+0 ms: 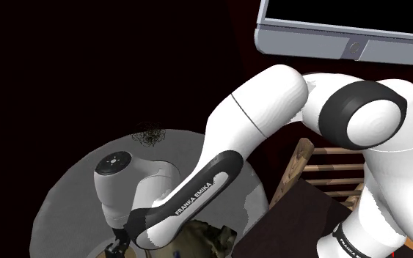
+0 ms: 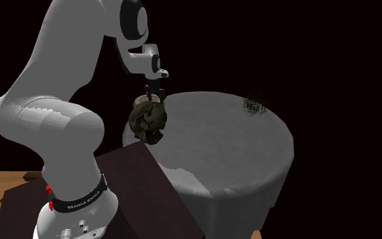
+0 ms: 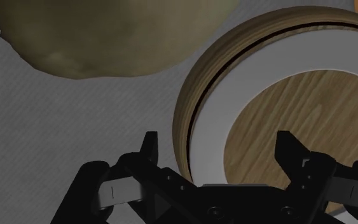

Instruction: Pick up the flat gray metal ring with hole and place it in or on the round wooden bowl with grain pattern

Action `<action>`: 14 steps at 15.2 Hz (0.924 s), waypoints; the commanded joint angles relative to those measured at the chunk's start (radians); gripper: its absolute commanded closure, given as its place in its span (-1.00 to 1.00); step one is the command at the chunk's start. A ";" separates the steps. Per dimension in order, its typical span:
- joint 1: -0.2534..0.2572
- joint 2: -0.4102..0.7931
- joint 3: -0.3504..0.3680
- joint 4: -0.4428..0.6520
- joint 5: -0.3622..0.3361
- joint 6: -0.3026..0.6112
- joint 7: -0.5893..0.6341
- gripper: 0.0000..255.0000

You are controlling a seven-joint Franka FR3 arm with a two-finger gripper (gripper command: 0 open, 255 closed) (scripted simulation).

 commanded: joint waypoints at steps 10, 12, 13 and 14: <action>-0.018 -0.090 0.022 -0.011 0.026 -0.079 -0.016 -1.00; -0.018 -0.090 0.022 -0.011 0.026 -0.079 -0.016 -1.00; -0.018 -0.090 0.022 -0.011 0.026 -0.079 -0.016 -1.00; -0.018 -0.090 0.022 -0.011 0.026 -0.079 -0.016 -1.00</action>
